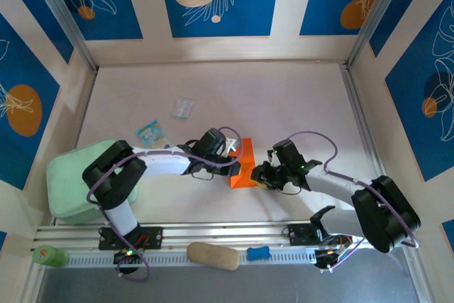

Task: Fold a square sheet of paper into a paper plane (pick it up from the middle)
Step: Turn over the paper at the center of the table.

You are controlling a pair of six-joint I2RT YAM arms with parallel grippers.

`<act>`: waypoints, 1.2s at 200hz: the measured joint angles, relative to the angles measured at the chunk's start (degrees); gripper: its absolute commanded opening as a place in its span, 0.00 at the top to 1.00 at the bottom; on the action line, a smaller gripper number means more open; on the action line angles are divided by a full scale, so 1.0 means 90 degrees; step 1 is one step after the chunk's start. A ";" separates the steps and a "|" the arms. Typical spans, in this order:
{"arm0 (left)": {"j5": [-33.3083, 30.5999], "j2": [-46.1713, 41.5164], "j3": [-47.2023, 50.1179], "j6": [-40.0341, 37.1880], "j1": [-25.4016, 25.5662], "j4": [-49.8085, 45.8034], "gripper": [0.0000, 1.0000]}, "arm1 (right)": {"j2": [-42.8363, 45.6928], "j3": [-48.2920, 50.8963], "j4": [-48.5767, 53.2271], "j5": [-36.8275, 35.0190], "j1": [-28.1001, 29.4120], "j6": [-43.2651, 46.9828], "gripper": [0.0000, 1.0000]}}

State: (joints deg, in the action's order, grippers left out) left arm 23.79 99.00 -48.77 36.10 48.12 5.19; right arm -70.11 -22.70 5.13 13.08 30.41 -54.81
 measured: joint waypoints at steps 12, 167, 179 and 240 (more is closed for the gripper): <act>-0.0032 0.0104 0.0000 -0.0024 0.0000 -0.0034 1.00 | 0.0063 0.0000 0.0032 -0.0036 0.0000 -0.0017 0.64; 0.0019 0.0372 0.0296 0.0002 -0.0012 0.0423 1.00 | -0.0610 -0.0211 -0.0374 -0.0056 0.0112 -0.0087 0.57; 0.0019 0.0372 0.0296 0.0002 -0.0012 0.0423 1.00 | -0.0636 -0.0260 -0.0376 -0.0078 0.0114 -0.0085 0.55; 0.0044 0.0391 0.0296 0.0007 -0.0012 0.0481 1.00 | -0.1158 -0.0571 -0.0602 0.0012 -0.0078 0.0061 0.55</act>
State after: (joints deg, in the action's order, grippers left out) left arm 24.18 102.52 -46.11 36.16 48.01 9.52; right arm -80.53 -27.83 -0.30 13.19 29.71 -54.26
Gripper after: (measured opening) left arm 0.041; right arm 0.451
